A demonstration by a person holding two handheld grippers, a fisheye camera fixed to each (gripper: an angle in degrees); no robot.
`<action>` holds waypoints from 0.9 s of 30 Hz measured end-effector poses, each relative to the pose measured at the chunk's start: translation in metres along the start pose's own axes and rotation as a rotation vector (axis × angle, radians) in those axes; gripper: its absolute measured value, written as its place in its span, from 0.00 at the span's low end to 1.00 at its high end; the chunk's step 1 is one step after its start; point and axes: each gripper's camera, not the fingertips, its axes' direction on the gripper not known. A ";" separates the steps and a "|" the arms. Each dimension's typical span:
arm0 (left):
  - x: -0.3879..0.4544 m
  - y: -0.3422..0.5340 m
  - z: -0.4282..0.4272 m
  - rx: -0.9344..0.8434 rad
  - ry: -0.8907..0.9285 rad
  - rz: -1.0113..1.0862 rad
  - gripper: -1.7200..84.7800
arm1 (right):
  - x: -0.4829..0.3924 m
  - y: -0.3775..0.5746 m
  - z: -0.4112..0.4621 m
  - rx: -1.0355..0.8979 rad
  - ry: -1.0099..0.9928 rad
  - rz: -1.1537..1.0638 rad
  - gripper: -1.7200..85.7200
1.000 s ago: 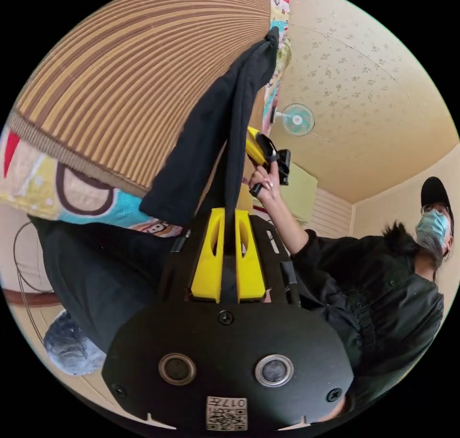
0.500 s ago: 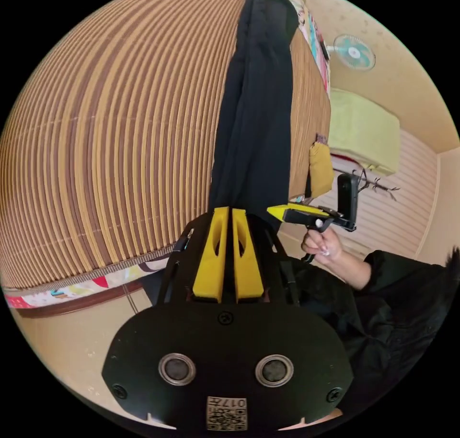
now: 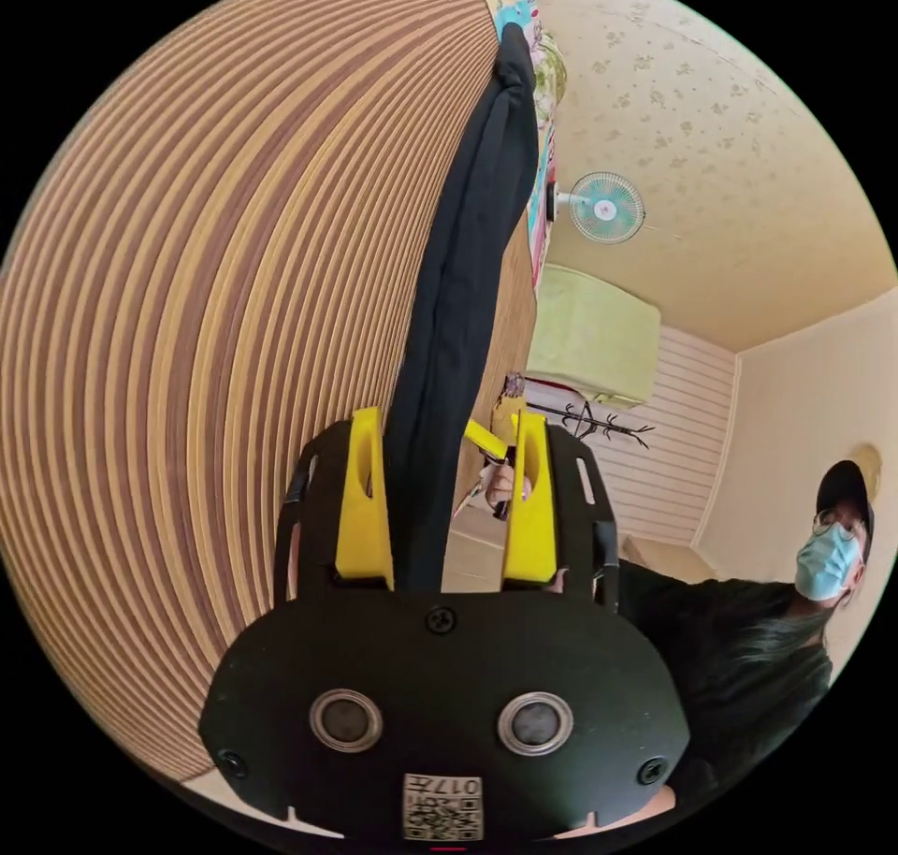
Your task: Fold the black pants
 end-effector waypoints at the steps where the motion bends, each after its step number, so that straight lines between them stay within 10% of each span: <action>1: 0.001 -0.014 0.015 -0.052 -0.010 0.005 0.19 | -0.001 -0.007 0.007 -0.026 0.022 -0.022 0.20; 8: 0.037 0.016 0.062 -0.169 -0.068 0.087 0.09 | -0.046 0.013 0.032 -0.075 0.034 -0.207 0.08; 12: 0.113 0.107 0.013 -0.023 0.366 0.317 0.08 | -0.116 0.092 -0.036 0.055 -0.290 -0.433 0.06; 22: 0.460 0.340 -0.060 0.112 0.187 1.010 0.08 | -0.375 0.244 -0.140 0.122 -0.256 -1.165 0.04; 27: 0.516 0.334 -0.060 0.254 0.066 0.966 0.08 | -0.423 0.204 -0.139 0.190 -0.091 -1.214 0.04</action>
